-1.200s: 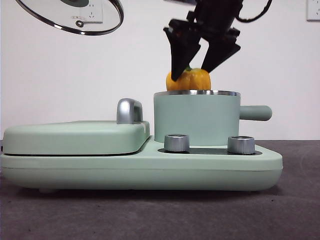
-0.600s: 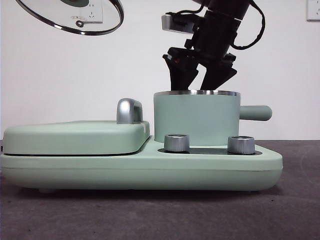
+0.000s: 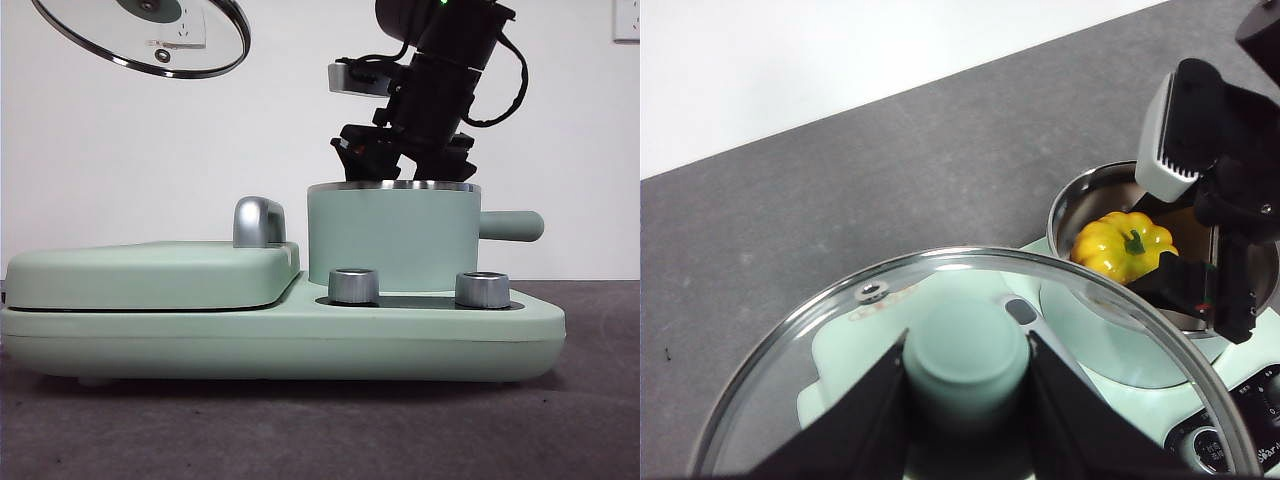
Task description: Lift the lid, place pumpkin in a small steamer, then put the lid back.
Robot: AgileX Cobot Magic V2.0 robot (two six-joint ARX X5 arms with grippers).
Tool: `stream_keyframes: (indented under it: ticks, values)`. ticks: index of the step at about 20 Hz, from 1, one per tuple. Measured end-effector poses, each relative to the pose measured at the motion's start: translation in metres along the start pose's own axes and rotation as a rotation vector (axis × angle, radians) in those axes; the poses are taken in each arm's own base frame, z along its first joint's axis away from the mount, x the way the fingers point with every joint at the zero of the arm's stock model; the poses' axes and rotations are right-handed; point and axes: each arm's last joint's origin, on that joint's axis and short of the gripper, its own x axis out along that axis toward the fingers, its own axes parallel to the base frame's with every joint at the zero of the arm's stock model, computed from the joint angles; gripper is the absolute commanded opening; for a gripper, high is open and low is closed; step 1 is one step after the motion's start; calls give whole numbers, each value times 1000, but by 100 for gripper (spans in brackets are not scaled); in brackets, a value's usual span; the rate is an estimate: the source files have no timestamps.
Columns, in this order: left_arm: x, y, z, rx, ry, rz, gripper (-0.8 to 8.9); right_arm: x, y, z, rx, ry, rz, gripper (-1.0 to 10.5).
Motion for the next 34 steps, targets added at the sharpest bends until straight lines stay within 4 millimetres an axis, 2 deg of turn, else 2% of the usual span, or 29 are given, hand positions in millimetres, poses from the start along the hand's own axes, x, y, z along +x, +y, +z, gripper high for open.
stream_keyframes:
  ticks: [11,18,22,25,29,32,34]
  values:
    - [3,0,0,1,8,0,10,7,-1,1,4,-4,17,360]
    - [4,0,-1,1,9,0,10,7,-2,1,4,-3,16,458]
    - [4,0,-1,1,10,0,10,5,-2,4,5,11,18,466]
    - [4,0,-1,1,10,0,10,-5,-1,11,3,27,26,465]
    - [4,0,-1,1,9,0,10,-32,-3,30,11,29,27,441]
    - [4,0,-1,1,9,0,10,-51,-3,28,79,56,55,336]
    - [4,0,-1,1,10,0,10,-70,-2,23,97,32,53,325]
